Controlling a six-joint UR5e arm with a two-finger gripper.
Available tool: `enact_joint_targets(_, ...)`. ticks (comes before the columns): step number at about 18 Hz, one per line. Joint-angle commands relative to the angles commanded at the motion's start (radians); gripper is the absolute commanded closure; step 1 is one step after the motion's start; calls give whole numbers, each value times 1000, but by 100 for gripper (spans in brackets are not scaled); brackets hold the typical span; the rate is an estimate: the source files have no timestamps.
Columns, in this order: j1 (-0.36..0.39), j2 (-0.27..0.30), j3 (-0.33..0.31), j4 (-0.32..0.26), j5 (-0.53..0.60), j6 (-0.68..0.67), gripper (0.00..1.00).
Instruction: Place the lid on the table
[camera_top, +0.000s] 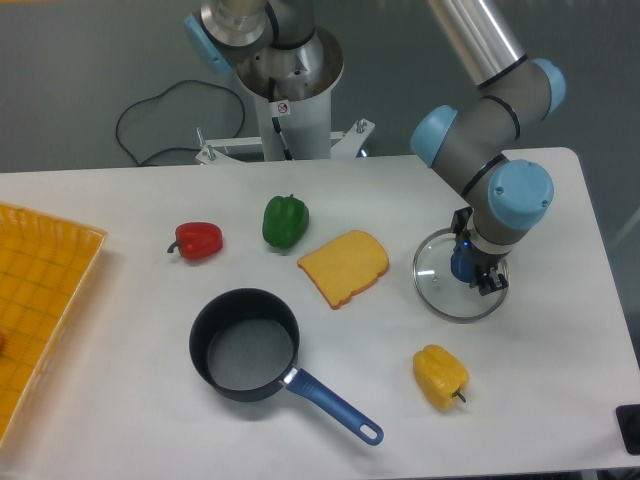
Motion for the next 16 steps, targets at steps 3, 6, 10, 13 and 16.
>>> enact_joint_targets(3, 0, 2, 0, 0, 0, 0, 2)
enact_joint_targets(6, 0, 3, 0, 0, 0, -11, 0)
enact_joint_targets(10, 0, 6, 12, -2, 0, -14, 0)
enact_joint_targets(13, -21, 18, 20, 5, -3, -15, 0)
enact_joint_targets(16, -64, 28, 47, 12, -3, -53, 0)
